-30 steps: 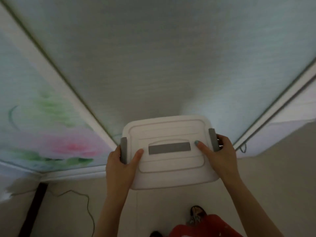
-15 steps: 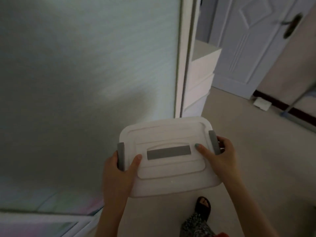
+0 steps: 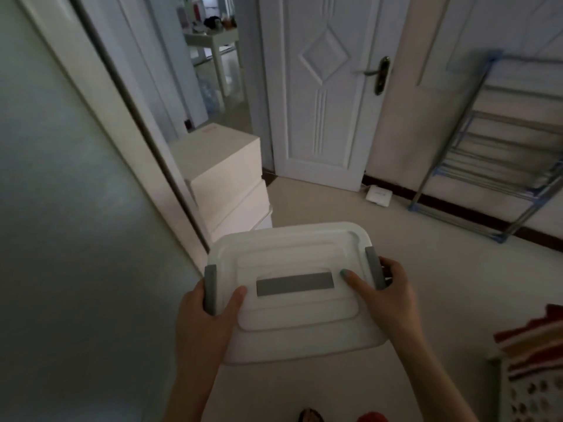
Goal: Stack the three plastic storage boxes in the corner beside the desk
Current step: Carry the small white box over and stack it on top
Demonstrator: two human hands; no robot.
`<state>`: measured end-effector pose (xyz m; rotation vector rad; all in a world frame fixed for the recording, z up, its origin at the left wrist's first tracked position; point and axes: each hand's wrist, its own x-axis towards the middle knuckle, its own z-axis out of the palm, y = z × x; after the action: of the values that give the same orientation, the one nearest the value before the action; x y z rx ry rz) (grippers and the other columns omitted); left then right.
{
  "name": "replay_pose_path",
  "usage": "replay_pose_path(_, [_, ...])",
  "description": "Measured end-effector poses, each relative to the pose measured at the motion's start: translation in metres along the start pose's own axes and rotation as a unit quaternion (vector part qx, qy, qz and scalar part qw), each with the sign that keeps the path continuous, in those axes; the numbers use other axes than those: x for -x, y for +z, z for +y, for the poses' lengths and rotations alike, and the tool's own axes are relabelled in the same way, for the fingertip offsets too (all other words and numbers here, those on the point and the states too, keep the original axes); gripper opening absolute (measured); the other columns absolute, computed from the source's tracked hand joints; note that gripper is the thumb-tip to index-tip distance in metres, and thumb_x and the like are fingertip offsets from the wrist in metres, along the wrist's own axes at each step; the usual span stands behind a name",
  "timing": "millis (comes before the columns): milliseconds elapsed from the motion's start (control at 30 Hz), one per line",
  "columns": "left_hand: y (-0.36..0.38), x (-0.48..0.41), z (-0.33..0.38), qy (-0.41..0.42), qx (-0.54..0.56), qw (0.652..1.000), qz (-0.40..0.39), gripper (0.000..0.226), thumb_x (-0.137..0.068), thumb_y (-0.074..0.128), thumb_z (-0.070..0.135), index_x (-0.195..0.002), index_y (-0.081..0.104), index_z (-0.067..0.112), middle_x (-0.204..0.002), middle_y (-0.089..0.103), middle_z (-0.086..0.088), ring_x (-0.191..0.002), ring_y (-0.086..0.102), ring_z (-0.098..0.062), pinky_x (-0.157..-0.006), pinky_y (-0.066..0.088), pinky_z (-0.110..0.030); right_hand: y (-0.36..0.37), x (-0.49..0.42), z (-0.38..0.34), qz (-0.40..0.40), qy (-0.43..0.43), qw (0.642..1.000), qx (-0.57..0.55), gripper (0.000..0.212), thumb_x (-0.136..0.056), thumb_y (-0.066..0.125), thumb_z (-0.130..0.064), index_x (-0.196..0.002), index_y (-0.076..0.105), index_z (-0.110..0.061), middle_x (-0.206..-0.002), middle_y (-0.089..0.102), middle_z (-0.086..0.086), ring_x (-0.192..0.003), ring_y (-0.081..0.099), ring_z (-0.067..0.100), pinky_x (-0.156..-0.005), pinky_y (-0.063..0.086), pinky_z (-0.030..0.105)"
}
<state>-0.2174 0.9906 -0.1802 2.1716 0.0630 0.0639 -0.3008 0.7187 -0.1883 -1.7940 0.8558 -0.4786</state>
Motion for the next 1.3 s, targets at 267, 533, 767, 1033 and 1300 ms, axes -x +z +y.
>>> replay_pose_path(267, [0.111, -0.041, 0.095, 0.072, -0.001, 0.994, -0.078, 0.059, -0.075, 0.073, 0.061, -0.119, 0.064, 0.023, -0.102, 0.061, 0.005, -0.097, 0.061, -0.019, -0.086, 0.054, -0.042, -0.074, -0.096, 0.021, 0.089, 0.032, 0.996, -0.006, 0.075, -0.061, 0.082, -0.057, -0.124, 0.055, -0.025, -0.103, 0.058, -0.012, -0.083, 0.052, -0.006, -0.062, 0.04, 0.017])
replay_pose_path(533, [0.254, -0.078, 0.188, 0.163, -0.008, 0.969, -0.183, 0.058, -0.076, 0.071, 0.063, -0.118, 0.063, 0.023, -0.106, 0.064, 0.003, -0.097, 0.062, -0.016, -0.083, 0.055, -0.039, -0.162, -0.181, 0.055, 0.189, 0.086, 0.978, -0.016, 0.082, -0.061, 0.078, -0.062, -0.129, 0.051, -0.025, -0.101, 0.052, -0.017, -0.084, 0.05, -0.004, -0.063, 0.04, 0.019])
replay_pose_path(767, [0.415, -0.101, 0.28, 0.226, -0.007, 0.938, -0.263, 0.05, -0.076, 0.073, 0.06, -0.105, 0.066, 0.019, -0.094, 0.064, -0.002, -0.086, 0.063, -0.022, -0.074, 0.056, -0.041, -0.253, -0.277, 0.085, 0.299, 0.108, 0.948, -0.013, 0.071, -0.063, 0.081, -0.056, -0.122, 0.053, -0.027, -0.094, 0.05, -0.027, -0.084, 0.052, -0.005, -0.064, 0.04, 0.015])
replay_pose_path(1033, [0.558, -0.091, 0.398, 0.249, 0.015, 0.902, -0.353, 0.051, -0.077, 0.074, 0.056, -0.112, 0.066, 0.019, -0.101, 0.064, -0.001, -0.092, 0.062, -0.021, -0.075, 0.045, -0.032, -0.359, -0.356, 0.102, 0.382, 0.132, 0.914, -0.021, 0.065, -0.066, 0.079, -0.057, -0.119, 0.049, -0.034, -0.098, 0.052, -0.025, -0.087, 0.053, -0.005, -0.063, 0.038, 0.013])
replay_pose_path(1300, [0.662, -0.048, 0.479, 0.271, 0.023, 0.887, -0.373, 0.053, -0.077, 0.073, 0.056, -0.115, 0.065, 0.02, -0.102, 0.062, 0.002, -0.092, 0.059, -0.018, -0.075, 0.042, -0.03, -0.459, -0.414, 0.137, 0.416, 0.147, 0.897, -0.026, 0.068, -0.065, 0.079, -0.058, -0.12, 0.05, -0.032, -0.099, 0.053, -0.022, -0.089, 0.055, -0.002, -0.064, 0.042, 0.017])
